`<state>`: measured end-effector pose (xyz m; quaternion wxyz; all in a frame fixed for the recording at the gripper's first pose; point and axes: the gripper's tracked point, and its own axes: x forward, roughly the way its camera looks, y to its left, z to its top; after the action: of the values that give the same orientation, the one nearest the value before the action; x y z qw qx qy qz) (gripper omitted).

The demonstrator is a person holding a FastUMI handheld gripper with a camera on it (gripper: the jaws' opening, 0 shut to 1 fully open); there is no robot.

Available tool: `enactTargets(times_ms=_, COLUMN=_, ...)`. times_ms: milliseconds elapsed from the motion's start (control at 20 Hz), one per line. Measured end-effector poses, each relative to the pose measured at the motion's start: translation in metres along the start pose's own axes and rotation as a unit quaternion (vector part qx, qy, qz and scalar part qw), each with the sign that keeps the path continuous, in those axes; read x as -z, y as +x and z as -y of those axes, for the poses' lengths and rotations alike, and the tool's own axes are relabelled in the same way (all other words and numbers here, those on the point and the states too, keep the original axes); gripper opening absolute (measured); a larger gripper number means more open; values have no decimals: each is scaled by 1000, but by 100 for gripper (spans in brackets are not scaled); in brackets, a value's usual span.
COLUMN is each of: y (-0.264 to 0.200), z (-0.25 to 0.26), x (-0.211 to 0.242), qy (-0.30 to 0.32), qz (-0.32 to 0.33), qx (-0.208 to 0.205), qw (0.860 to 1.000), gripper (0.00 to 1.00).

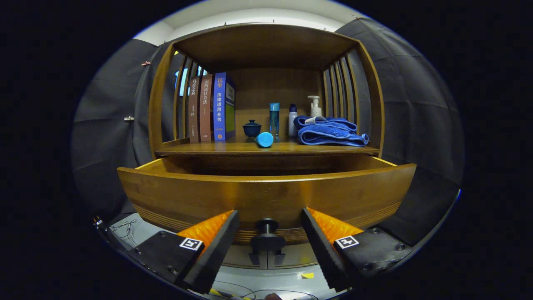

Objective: Pull open the drawer, take out the items inside it, and place them on the countertop above the cabinet.

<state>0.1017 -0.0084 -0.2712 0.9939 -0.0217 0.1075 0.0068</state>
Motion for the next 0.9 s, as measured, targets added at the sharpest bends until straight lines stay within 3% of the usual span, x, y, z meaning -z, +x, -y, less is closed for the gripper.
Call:
enactTargets(times_ms=550, y=81, z=-6, x=-12, qy=6, qz=4, qx=4, qw=1000, gripper=99)
enactTargets(times_ms=900, y=92, z=-7, x=-13, qy=1, qz=11, qx=5, qw=1000, gripper=100)
